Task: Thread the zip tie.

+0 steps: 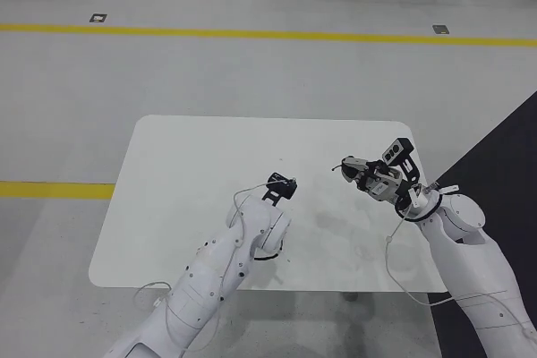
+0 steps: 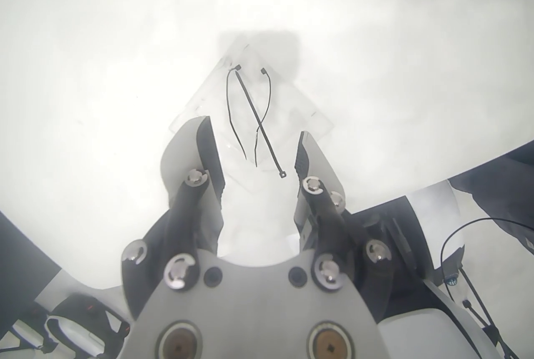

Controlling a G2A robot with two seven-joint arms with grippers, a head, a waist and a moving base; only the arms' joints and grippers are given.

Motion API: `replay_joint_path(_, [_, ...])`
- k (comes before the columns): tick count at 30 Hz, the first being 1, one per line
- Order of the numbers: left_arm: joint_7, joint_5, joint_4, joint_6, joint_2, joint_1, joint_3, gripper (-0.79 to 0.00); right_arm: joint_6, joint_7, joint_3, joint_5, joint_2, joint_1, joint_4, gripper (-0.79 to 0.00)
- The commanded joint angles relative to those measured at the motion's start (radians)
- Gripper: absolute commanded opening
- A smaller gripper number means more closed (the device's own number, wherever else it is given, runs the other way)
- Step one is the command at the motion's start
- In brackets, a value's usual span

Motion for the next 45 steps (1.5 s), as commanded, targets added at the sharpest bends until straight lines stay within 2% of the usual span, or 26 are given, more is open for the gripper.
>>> replay_joint_path(1, [-0.002,0.000,0.026,0.010,-0.006,-0.009,0.007,-0.434,0.000,0.000,0.000,0.000,0.000,0.000,0.000,-0.785])
replay_joint_path(13, [-0.011,-0.031,0.133,0.032,-0.035,-0.057,0.025,-0.474,0.000,0.000,0.000,0.000,0.000,0.000,0.000,-0.785])
replay_joint_path(17, [-0.016,-0.033,0.142,0.033,-0.041,-0.061,0.027,-0.496,0.000,0.000,0.000,0.000,0.000,0.000,0.000,-0.785])
replay_joint_path(37, [-0.009,-0.044,0.207,0.016,-0.061,-0.074,0.011,-0.496,0.000,0.000,0.000,0.000,0.000,0.000,0.000,-0.785])
replay_joint_path(45, [-0.006,-0.059,0.258,0.013,-0.070,-0.085,0.003,-0.533,0.000,0.000,0.000,0.000,0.000,0.000,0.000,-0.785])
